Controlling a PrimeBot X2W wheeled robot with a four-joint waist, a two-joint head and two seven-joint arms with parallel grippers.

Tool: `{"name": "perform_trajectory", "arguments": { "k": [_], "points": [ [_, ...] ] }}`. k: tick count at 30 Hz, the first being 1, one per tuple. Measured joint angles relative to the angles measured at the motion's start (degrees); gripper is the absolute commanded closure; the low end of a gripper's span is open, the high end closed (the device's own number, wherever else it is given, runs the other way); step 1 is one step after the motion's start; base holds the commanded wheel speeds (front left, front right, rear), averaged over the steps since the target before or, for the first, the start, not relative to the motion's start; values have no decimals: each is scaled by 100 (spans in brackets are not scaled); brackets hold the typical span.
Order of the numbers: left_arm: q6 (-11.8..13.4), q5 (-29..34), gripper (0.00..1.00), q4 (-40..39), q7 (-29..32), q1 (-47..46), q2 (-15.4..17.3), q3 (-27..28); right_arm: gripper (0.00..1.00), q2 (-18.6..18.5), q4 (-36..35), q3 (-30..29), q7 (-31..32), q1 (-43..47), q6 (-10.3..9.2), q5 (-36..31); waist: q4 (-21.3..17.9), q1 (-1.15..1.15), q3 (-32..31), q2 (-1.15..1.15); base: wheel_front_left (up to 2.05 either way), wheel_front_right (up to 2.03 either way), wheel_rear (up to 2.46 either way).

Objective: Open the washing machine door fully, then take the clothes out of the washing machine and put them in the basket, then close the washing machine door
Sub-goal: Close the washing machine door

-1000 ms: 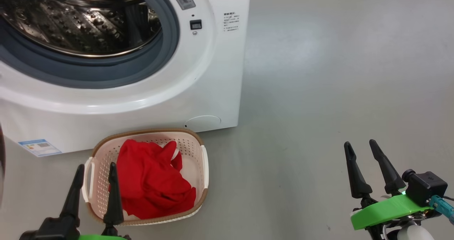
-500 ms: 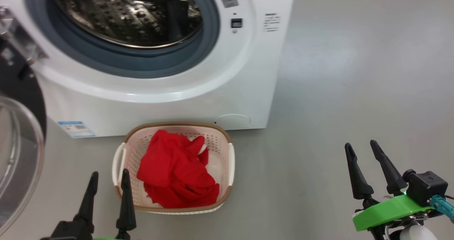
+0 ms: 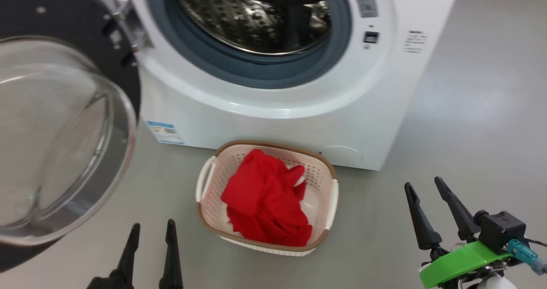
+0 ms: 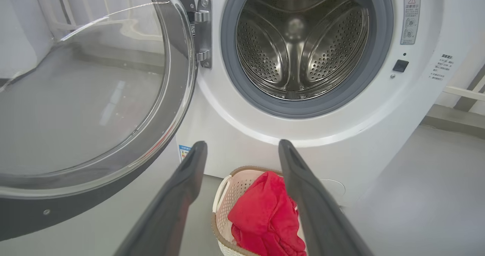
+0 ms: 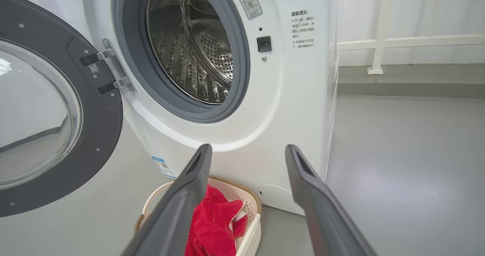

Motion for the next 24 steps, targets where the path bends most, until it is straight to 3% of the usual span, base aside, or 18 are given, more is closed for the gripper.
{"name": "perform_trajectory", "arguments": {
  "k": [16, 24],
  "points": [
    [98, -45, 0, 156, 0, 392, 4, -26, 0, 49, 99, 288, 0, 301, 0, -1, 1233, 0, -429, 0, 0, 0, 0],
    [88, -36, 0, 156, 0, 420, 8, 21, 0, 101, 109, 357, 0, 301, 0, 0, 1386, 0, -577, 0, 0, 0, 0]
  ]
}}
